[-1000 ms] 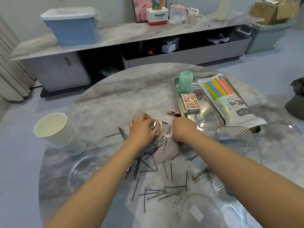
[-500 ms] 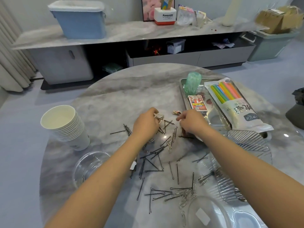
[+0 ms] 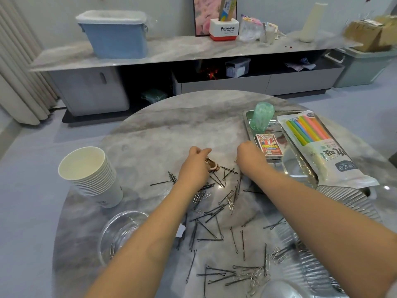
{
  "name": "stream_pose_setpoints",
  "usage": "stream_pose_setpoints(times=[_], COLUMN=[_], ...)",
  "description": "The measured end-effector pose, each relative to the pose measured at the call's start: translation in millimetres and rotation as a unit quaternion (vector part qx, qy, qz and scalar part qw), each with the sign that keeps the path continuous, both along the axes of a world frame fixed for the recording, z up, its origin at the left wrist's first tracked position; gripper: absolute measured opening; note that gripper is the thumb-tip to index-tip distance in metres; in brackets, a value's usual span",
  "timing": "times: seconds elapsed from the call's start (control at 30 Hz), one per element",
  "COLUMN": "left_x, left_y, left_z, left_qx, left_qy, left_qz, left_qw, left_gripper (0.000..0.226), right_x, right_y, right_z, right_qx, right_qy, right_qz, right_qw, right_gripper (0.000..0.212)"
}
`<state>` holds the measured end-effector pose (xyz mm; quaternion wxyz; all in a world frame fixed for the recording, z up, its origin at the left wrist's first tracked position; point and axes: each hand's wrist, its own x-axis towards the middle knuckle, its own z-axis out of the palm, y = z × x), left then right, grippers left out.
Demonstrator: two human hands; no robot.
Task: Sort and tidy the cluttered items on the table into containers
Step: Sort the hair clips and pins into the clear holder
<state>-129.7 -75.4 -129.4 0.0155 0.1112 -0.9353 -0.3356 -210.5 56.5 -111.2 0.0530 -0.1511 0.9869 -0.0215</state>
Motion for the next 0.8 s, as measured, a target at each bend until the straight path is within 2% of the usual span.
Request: stream_pose_setpoints(times=[0.1,0.23,0.33,0.47,0.53,0.63,0.73,0.8], left_x=[-4.4,-6.1,-3.9,-0.9,1.8,8.0,23.6,41.9], left_y=[-2.1,-1.6,0.0,0.9,0.7,-0.9,4.2,12.4], left_z=[-4.5,1.1,2.5,8.2,14.7,30.1,56.1,78.6], left_qx=[-0.073,-0.147,-0.166,-0.171,-0.134,0.013,0.210,0.241], left_qy=[-0.040,-0.056,-0.072,-0.086,-0.093,-0.096,-0.115,-0.126], left_qz=[-0.050,-0.053,-0.049,-0.040,-0.025,0.000,-0.021,-0.050], left_qw=[0.995,0.986,0.982,0.981,0.986,0.995,0.971,0.961], left_gripper=[0.055,0.042,0.033,0.028,0.024,0.018,0.006,0.007], right_x=[-1.1,4.8,12.7,19.4,26.4,42.7,58.9,74.0], right_y=[1.3,5.2,6.0,7.0,10.2,18.7,32.7,46.9], right_z=[-3.9,0.9,4.8,3.9,7.4,18.9,33.2,48.1], right_qx=[-0.058,-0.168,-0.232,-0.294,-0.330,-0.386,-0.412,-0.438], right_qy=[-0.024,-0.063,-0.085,-0.168,-0.212,-0.271,-0.283,-0.286], right_qz=[-0.016,-0.058,-0.076,-0.106,-0.108,-0.115,-0.097,-0.085], right_qw=[0.998,0.982,0.966,0.935,0.914,0.874,0.861,0.848], right_gripper=[0.019,0.021,0.022,0.027,0.026,0.019,0.016,0.015])
